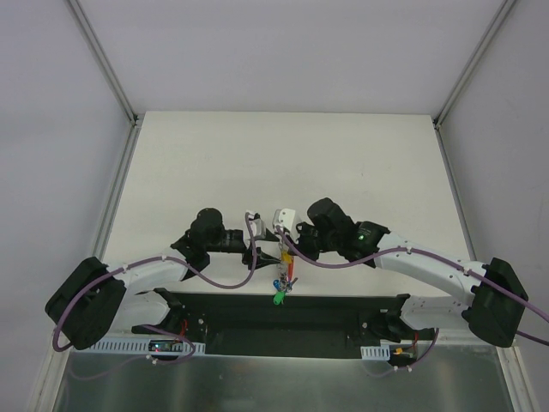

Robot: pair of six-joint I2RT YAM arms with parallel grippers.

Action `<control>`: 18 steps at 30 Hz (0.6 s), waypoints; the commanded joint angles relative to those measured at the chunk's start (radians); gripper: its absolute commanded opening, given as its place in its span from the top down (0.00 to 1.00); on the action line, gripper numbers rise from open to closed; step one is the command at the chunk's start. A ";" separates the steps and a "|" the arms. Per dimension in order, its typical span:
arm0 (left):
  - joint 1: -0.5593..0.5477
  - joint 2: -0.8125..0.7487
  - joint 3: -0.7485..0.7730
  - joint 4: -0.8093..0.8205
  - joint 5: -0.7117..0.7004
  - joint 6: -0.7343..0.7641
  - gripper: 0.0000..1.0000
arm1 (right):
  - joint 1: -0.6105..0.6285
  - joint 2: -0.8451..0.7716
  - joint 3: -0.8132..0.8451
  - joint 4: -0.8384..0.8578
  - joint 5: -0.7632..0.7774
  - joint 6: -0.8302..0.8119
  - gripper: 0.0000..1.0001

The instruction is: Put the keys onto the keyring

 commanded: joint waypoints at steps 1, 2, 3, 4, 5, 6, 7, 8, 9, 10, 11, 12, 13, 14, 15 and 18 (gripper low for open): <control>0.007 -0.019 0.002 0.076 0.049 0.162 0.39 | -0.003 -0.021 0.027 0.009 -0.039 -0.025 0.99; 0.007 -0.018 0.003 0.081 0.053 0.180 0.39 | -0.003 -0.022 0.025 0.009 -0.039 -0.025 0.99; 0.007 -0.013 0.006 0.085 0.062 0.187 0.38 | -0.003 -0.022 0.025 0.008 -0.039 -0.025 0.99; 0.007 -0.009 0.009 0.085 0.071 0.193 0.38 | -0.003 -0.022 0.024 0.009 -0.039 -0.024 0.99; 0.007 -0.004 0.018 0.085 0.083 0.200 0.38 | -0.003 -0.024 0.024 0.008 -0.037 -0.027 0.99; 0.008 0.010 0.025 0.085 0.105 0.200 0.39 | -0.003 -0.024 0.025 0.008 -0.037 -0.027 0.99; 0.007 0.016 0.028 0.084 0.115 0.200 0.40 | -0.002 -0.025 0.025 0.008 -0.036 -0.028 0.99; 0.007 0.022 0.034 0.084 0.126 0.199 0.42 | -0.003 -0.025 0.024 0.008 -0.036 -0.028 0.99; 0.007 0.033 0.037 0.084 0.141 0.199 0.44 | -0.003 -0.025 0.024 0.008 -0.036 -0.028 0.99; 0.008 0.039 0.040 0.085 0.149 0.197 0.46 | -0.003 -0.027 0.024 0.008 -0.037 -0.028 0.99; 0.007 0.045 0.048 0.085 0.157 0.199 0.48 | -0.003 -0.024 0.024 0.008 -0.037 -0.028 0.99; 0.007 0.059 0.051 0.085 0.164 0.199 0.49 | -0.003 -0.024 0.022 0.008 -0.039 -0.028 0.99; 0.007 0.065 0.057 0.085 0.178 0.196 0.51 | -0.003 -0.024 0.025 0.008 -0.040 -0.028 0.99; 0.004 0.071 0.064 0.085 0.181 0.196 0.51 | -0.002 -0.021 0.027 0.006 -0.042 -0.030 0.99; 0.005 0.083 0.068 0.085 0.184 0.196 0.52 | -0.002 -0.019 0.027 0.008 -0.043 -0.030 0.99; 0.004 0.102 0.074 0.097 0.184 0.196 0.52 | -0.002 -0.022 0.025 0.006 -0.047 -0.031 0.99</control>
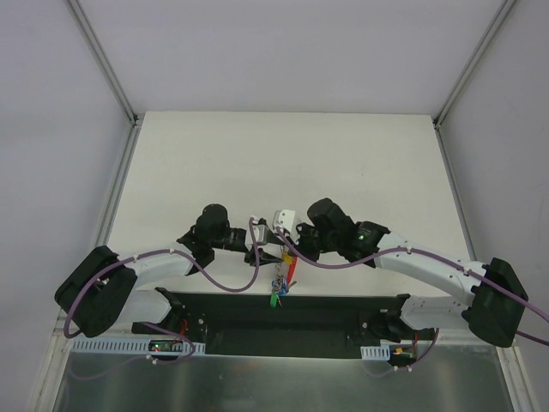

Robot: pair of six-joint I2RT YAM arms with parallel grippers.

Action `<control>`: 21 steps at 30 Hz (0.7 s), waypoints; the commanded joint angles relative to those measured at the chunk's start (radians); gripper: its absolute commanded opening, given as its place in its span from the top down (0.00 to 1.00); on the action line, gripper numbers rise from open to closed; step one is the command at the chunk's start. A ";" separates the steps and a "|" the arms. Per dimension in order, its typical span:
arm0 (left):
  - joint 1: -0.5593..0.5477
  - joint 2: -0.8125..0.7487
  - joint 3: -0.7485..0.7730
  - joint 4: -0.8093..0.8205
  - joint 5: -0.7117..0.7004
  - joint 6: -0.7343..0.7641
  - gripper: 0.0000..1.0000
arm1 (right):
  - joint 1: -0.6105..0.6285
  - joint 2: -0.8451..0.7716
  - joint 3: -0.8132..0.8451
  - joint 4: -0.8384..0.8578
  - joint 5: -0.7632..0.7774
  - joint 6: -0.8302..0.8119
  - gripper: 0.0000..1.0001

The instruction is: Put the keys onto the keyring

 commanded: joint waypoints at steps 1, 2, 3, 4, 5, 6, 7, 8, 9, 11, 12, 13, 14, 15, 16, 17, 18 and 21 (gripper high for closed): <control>0.005 0.021 0.041 0.064 0.073 0.031 0.52 | -0.003 -0.022 0.025 0.014 -0.035 -0.017 0.99; 0.002 0.024 0.041 0.069 0.077 0.028 0.52 | -0.003 -0.024 0.027 0.014 -0.035 -0.017 0.99; 0.002 0.026 0.042 0.077 0.080 0.026 0.53 | -0.003 -0.024 0.025 0.014 -0.035 -0.017 0.99; 0.002 0.026 0.044 0.077 0.081 0.023 0.53 | -0.002 -0.022 0.025 0.014 -0.033 -0.017 0.99; 0.002 0.029 0.047 0.077 0.090 0.023 0.55 | -0.002 -0.022 0.027 0.012 -0.032 -0.019 0.99; 0.001 0.035 0.047 0.077 0.093 0.024 0.55 | -0.005 -0.022 0.025 0.012 -0.027 -0.017 0.99; 0.001 0.040 0.045 0.077 0.096 0.020 0.56 | -0.003 -0.024 0.027 0.014 -0.026 -0.019 0.98; 0.002 0.043 0.045 0.078 0.100 0.017 0.57 | -0.002 -0.027 0.025 0.012 -0.024 -0.017 0.99; 0.002 0.050 0.045 0.078 0.101 0.012 0.58 | -0.003 -0.027 0.025 0.014 -0.021 -0.017 0.99; -0.001 0.058 0.044 0.077 0.104 0.000 0.61 | -0.003 -0.031 0.022 0.015 -0.009 -0.017 0.99; -0.001 0.064 0.044 0.077 0.106 -0.003 0.64 | -0.003 -0.033 0.022 0.015 -0.004 -0.017 0.99; -0.001 0.064 0.042 0.078 0.104 -0.011 0.64 | -0.005 -0.036 0.019 0.017 0.004 -0.016 0.99; -0.001 0.066 0.041 0.078 0.104 -0.012 0.65 | -0.003 -0.041 0.019 0.018 0.007 -0.014 0.99; -0.001 0.069 0.041 0.077 0.104 -0.014 0.66 | -0.005 -0.044 0.019 0.018 0.010 -0.014 0.99; -0.001 0.067 0.041 0.071 0.100 -0.015 0.67 | -0.003 -0.044 0.018 0.018 0.011 -0.014 0.99; -0.001 0.067 0.042 0.064 0.100 -0.012 0.69 | -0.005 -0.050 0.018 0.018 0.013 -0.014 0.99; -0.002 0.067 0.044 0.058 0.097 -0.012 0.70 | -0.003 -0.051 0.016 0.018 0.016 -0.014 0.99; -0.002 0.070 0.054 0.034 0.096 -0.011 0.77 | -0.005 -0.054 0.015 0.018 0.020 -0.013 0.99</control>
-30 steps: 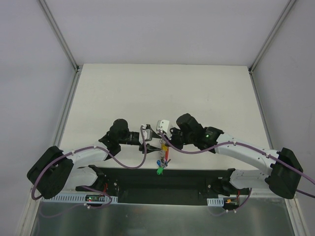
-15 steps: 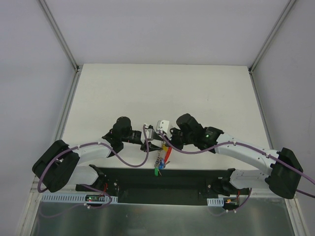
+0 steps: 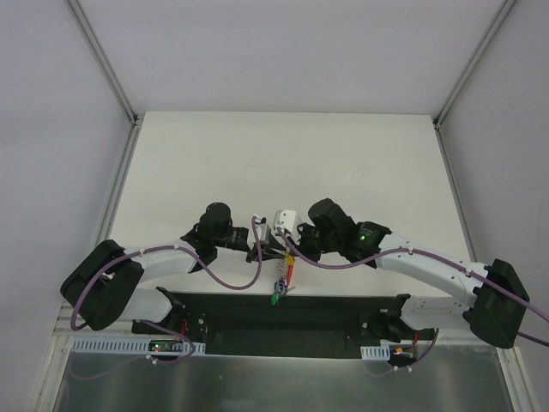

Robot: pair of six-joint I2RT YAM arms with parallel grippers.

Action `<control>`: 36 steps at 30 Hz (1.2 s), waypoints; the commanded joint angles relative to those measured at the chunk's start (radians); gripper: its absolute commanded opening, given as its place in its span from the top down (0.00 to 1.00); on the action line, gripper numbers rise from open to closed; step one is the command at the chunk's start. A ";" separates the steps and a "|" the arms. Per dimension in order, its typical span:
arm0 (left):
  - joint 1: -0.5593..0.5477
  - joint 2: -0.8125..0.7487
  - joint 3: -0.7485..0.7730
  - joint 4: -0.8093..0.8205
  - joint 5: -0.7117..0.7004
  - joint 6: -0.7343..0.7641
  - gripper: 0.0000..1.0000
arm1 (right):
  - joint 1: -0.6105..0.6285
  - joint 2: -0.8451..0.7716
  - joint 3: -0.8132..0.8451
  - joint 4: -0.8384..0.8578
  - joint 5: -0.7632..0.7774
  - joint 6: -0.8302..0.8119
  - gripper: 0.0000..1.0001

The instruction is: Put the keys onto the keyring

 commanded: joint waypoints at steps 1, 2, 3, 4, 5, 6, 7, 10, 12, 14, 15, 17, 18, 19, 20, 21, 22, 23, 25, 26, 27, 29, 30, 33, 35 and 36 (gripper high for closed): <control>-0.002 0.007 0.035 -0.003 0.053 0.002 0.79 | -0.002 -0.051 0.013 0.037 0.013 -0.010 0.99; -0.002 0.012 0.038 -0.011 0.052 -0.001 0.81 | -0.003 -0.051 0.013 0.037 0.013 -0.010 0.99; 0.000 0.012 0.040 -0.016 0.053 0.000 0.83 | -0.003 -0.051 0.013 0.037 0.013 -0.008 0.99; -0.002 0.013 0.043 -0.019 0.053 -0.006 0.85 | -0.002 -0.051 0.013 0.037 0.013 -0.008 0.99; -0.003 0.018 0.044 -0.023 0.053 -0.009 0.89 | -0.002 -0.051 0.013 0.037 0.013 -0.008 0.99; -0.003 0.019 0.046 -0.028 0.053 -0.012 0.90 | -0.003 -0.053 0.011 0.037 0.016 -0.008 0.99; -0.003 0.018 0.048 -0.029 0.053 -0.017 0.91 | -0.002 -0.053 0.013 0.037 0.016 -0.008 0.99; -0.008 0.016 0.052 -0.037 0.049 -0.024 0.96 | -0.002 -0.053 0.013 0.037 0.017 -0.008 0.99; -0.008 0.013 0.054 -0.049 0.043 -0.026 1.00 | -0.002 -0.051 0.011 0.037 0.022 -0.008 0.99; -0.008 0.004 0.055 -0.065 0.035 -0.024 1.00 | -0.003 -0.054 0.011 0.037 0.028 -0.008 0.99; -0.008 0.001 0.055 -0.072 0.029 -0.024 1.00 | -0.003 -0.056 0.010 0.034 0.037 -0.007 0.99; -0.006 -0.013 0.057 -0.095 0.020 -0.026 1.00 | -0.002 -0.065 0.008 0.028 0.048 -0.008 0.99; -0.008 -0.019 0.055 -0.100 0.006 -0.029 1.00 | -0.003 -0.070 0.004 0.018 0.063 -0.007 0.99; -0.008 -0.025 0.055 -0.117 0.001 -0.030 1.00 | -0.003 -0.074 0.004 0.015 0.073 -0.007 0.99; -0.008 -0.040 0.055 -0.124 -0.006 -0.032 1.00 | -0.003 -0.085 0.001 0.011 0.080 -0.004 0.99; -0.008 -0.046 0.055 -0.135 -0.014 -0.035 1.00 | -0.003 -0.093 -0.004 0.002 0.099 -0.001 0.99; -0.008 -0.053 0.055 -0.143 -0.023 -0.037 1.00 | -0.002 -0.099 -0.008 -0.005 0.108 0.001 0.99; -0.008 -0.063 0.055 -0.158 -0.029 -0.040 1.00 | -0.003 -0.113 -0.012 -0.009 0.114 0.005 0.99; -0.006 -0.073 0.055 -0.164 -0.049 -0.053 1.00 | -0.002 -0.123 -0.025 -0.023 0.134 0.013 0.99; -0.006 -0.074 0.057 -0.167 -0.054 -0.058 1.00 | -0.003 -0.126 -0.030 -0.029 0.143 0.021 0.99; -0.005 -0.079 0.057 -0.167 -0.062 -0.075 1.00 | -0.003 -0.134 -0.033 -0.029 0.143 0.024 0.99; -0.006 -0.085 0.060 -0.164 -0.095 -0.101 1.00 | -0.003 -0.143 -0.047 -0.032 0.137 0.033 0.99; -0.005 -0.088 0.063 -0.161 -0.101 -0.121 1.00 | -0.003 -0.146 -0.053 -0.028 0.139 0.041 0.99; -0.005 -0.102 0.048 -0.085 -0.137 -0.209 1.00 | -0.002 -0.156 -0.079 -0.002 0.129 0.062 0.99; -0.006 -0.111 0.034 -0.021 -0.173 -0.271 1.00 | 0.000 -0.157 -0.102 0.032 0.117 0.076 0.99; -0.006 -0.112 0.019 0.036 -0.187 -0.331 1.00 | -0.002 -0.157 -0.111 0.046 0.117 0.087 0.99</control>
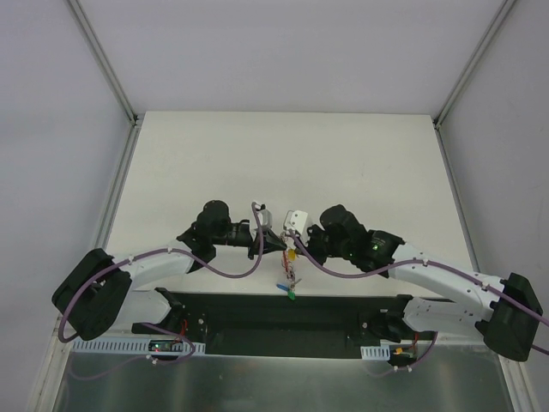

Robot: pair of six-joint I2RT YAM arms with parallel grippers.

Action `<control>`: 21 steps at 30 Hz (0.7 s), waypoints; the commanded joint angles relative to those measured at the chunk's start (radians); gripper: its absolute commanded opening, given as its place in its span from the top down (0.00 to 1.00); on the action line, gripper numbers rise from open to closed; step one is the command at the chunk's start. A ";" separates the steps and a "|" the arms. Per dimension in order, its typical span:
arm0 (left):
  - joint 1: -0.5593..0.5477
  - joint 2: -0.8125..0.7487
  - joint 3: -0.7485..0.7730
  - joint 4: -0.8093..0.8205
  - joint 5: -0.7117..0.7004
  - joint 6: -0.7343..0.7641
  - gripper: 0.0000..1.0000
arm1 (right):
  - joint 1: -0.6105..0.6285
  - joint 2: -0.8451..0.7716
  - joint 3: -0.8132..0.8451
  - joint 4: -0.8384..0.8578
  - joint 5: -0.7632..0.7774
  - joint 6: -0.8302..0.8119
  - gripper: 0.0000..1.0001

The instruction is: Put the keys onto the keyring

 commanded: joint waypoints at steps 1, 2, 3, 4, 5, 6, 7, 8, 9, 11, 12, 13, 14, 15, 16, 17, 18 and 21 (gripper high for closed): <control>0.003 -0.040 -0.035 0.171 -0.086 -0.197 1.00 | -0.007 -0.031 -0.045 0.021 0.035 0.055 0.99; 0.001 -0.040 -0.042 0.196 -0.108 -0.244 1.00 | -0.005 -0.029 -0.056 0.042 0.033 0.061 0.99; 0.000 -0.042 -0.053 0.249 -0.116 -0.268 1.00 | -0.005 -0.026 -0.060 0.054 0.035 0.067 0.99; -0.002 -0.042 -0.059 0.270 -0.121 -0.285 1.00 | -0.003 -0.026 -0.065 0.065 0.032 0.075 0.99; -0.003 -0.042 -0.065 0.287 -0.129 -0.298 1.00 | -0.003 -0.023 -0.068 0.085 0.024 0.080 0.99; -0.006 -0.040 -0.073 0.305 -0.145 -0.318 1.00 | -0.002 -0.023 -0.072 0.094 0.024 0.083 0.99; -0.011 -0.040 -0.076 0.323 -0.152 -0.323 1.00 | 0.000 -0.021 -0.073 0.102 0.022 0.086 0.99; -0.013 -0.040 -0.079 0.328 -0.161 -0.331 1.00 | -0.002 -0.018 -0.073 0.113 0.016 0.087 0.99; -0.013 -0.042 -0.084 0.334 -0.187 -0.335 1.00 | -0.002 -0.017 -0.068 0.116 0.013 0.089 0.99; -0.013 -0.045 -0.096 0.363 -0.217 -0.351 1.00 | -0.002 -0.008 -0.063 0.121 0.004 0.090 0.99; -0.013 -0.048 -0.098 0.370 -0.251 -0.355 1.00 | -0.002 -0.008 -0.060 0.124 0.006 0.090 0.99; -0.013 -0.049 -0.099 0.374 -0.265 -0.360 1.00 | 0.000 -0.004 -0.057 0.125 0.009 0.092 0.99; -0.013 -0.048 -0.098 0.373 -0.280 -0.363 1.00 | -0.003 0.000 -0.054 0.122 0.024 0.092 0.99; -0.011 -0.049 -0.098 0.371 -0.293 -0.363 1.00 | -0.003 0.002 -0.050 0.119 0.030 0.092 0.99; -0.013 -0.052 -0.099 0.371 -0.323 -0.363 1.00 | -0.005 0.002 -0.040 0.110 0.038 0.094 0.99; -0.013 -0.055 -0.102 0.370 -0.342 -0.366 1.00 | -0.011 0.006 -0.034 0.104 0.050 0.095 0.99; -0.013 -0.069 -0.105 0.364 -0.360 -0.366 0.93 | -0.014 0.008 -0.028 0.099 0.058 0.097 0.99; -0.007 -0.123 -0.101 0.299 -0.418 -0.351 0.73 | -0.037 0.020 0.003 0.073 0.093 0.113 0.99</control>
